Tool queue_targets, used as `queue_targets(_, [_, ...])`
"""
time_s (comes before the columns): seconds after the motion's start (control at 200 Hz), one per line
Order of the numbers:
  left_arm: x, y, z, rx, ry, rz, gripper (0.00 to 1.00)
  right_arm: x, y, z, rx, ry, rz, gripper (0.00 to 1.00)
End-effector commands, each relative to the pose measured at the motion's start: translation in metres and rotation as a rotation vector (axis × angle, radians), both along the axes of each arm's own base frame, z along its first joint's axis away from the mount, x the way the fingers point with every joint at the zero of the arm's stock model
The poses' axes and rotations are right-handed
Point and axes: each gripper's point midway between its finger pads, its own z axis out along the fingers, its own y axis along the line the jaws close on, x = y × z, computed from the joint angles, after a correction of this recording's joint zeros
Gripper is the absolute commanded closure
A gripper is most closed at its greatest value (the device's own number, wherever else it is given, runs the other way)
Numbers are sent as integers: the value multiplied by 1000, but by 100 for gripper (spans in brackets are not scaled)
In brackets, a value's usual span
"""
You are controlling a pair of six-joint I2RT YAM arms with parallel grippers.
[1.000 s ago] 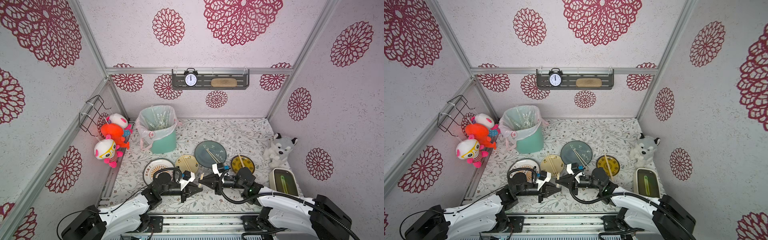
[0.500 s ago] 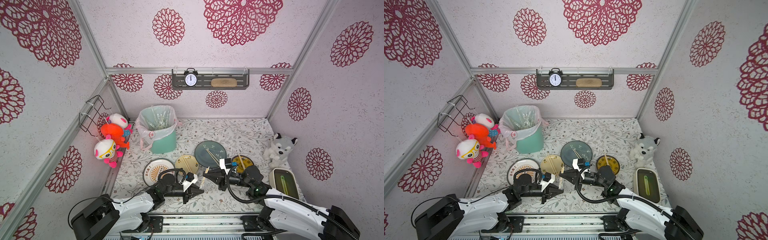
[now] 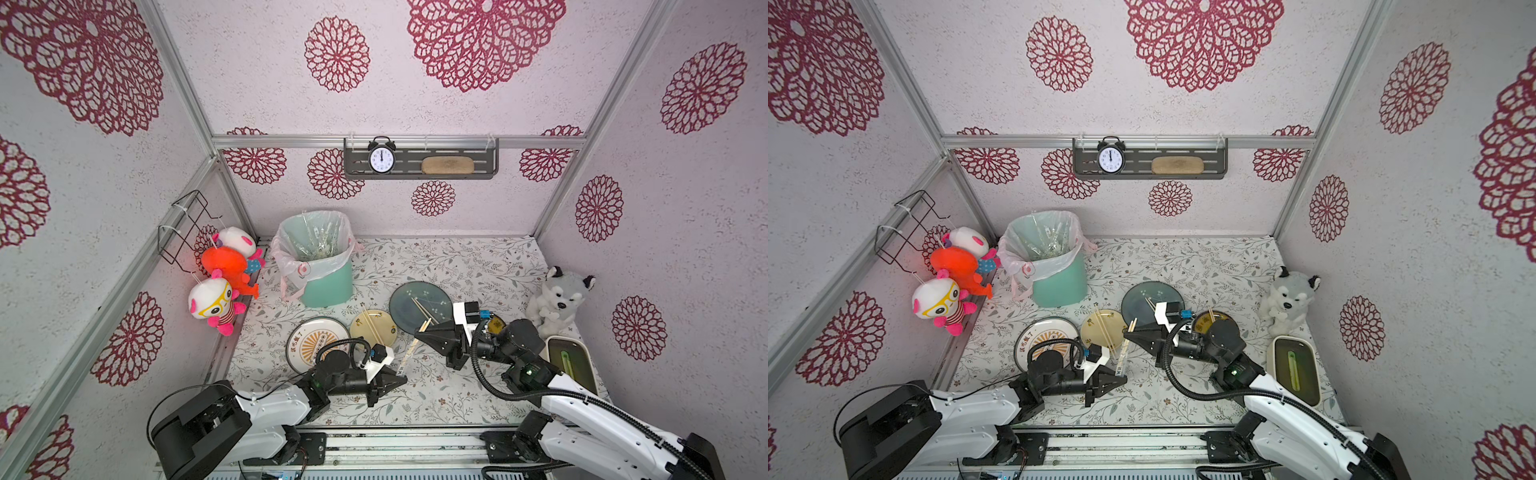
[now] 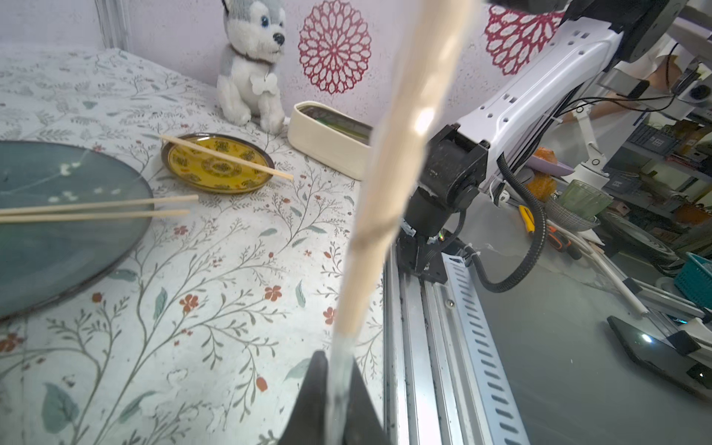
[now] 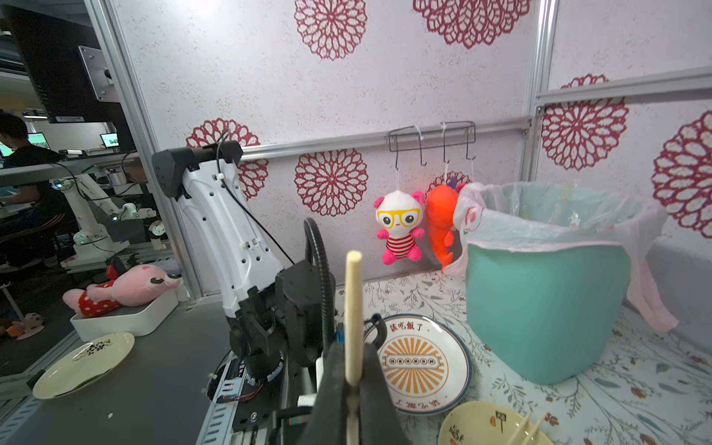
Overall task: Remove the packaging of disposable chopsticks
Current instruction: Remove the packet bag from the disposable chopsticks.
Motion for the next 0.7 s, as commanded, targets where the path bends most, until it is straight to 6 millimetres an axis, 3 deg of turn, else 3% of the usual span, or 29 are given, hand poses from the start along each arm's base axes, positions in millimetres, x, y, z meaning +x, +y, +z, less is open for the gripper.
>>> queue_targets(0.0, [-2, 3, -10, 40, 25, 10, 94, -7, -11, 30, 75, -95, -19, 100])
queue_targets(0.09, [3, 3, -17, 67, 35, 36, 100, -6, -16, 40, 68, -113, -49, 100])
queue_targets(0.275, [11, 6, -15, 42, 18, 87, 100, -9, -22, 58, 83, -135, -50, 100])
queue_targets(0.355, [28, 11, -27, 75, 32, 182, 100, -6, -35, 83, 102, -175, -107, 100])
queue_targets(0.53, [36, 8, -30, 28, 79, 186, 100, -14, -48, 131, 130, -220, -103, 100])
queue_targets(0.696, [49, 21, -20, 7, 67, 279, 100, -10, -52, 135, 107, -195, -153, 100])
